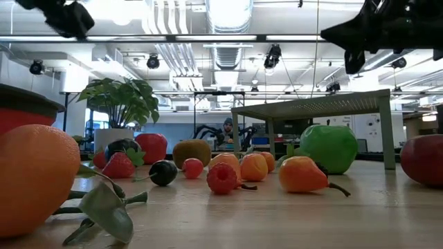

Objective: Pick & Place Fruit
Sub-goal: Put the red gray on the shelf

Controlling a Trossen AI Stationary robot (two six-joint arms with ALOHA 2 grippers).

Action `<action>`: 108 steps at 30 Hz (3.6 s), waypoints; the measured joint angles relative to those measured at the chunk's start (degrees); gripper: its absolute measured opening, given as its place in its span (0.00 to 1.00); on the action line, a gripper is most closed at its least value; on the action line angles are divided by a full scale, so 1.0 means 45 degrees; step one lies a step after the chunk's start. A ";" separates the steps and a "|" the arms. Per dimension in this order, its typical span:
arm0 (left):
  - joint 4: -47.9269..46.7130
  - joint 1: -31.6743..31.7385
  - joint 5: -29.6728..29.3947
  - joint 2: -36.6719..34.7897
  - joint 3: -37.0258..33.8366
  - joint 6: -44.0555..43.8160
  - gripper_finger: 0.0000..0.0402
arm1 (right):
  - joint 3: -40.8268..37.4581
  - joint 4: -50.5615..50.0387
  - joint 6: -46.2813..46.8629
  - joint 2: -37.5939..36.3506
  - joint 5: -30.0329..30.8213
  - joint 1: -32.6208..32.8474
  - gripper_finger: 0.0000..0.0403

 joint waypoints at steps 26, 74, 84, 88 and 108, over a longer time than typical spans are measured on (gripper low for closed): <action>-0.4082 0.0012 0.2706 0.3567 0.0673 -0.2937 0.44 | 0.0001 -0.1648 -0.0097 0.0151 0.0021 0.0000 0.02; -0.2225 0.0834 0.3706 0.4263 -0.1224 -0.2804 0.08 | -0.0163 -0.2314 -0.0291 0.0161 0.0015 0.0000 0.02; -0.2201 0.2228 0.3622 0.4263 0.0286 -0.2641 0.06 | -0.0163 -0.2559 -0.0306 0.0160 0.0015 0.0000 0.02; -0.1646 0.3235 0.3598 0.4263 0.1265 -0.2084 0.06 | -0.0163 -0.2708 -0.0298 0.0161 0.0017 0.0000 0.02; 0.2310 0.9468 0.4786 0.6886 0.7024 0.1613 0.06 | 0.0155 -0.2694 -0.0296 0.0156 0.0102 0.0000 0.02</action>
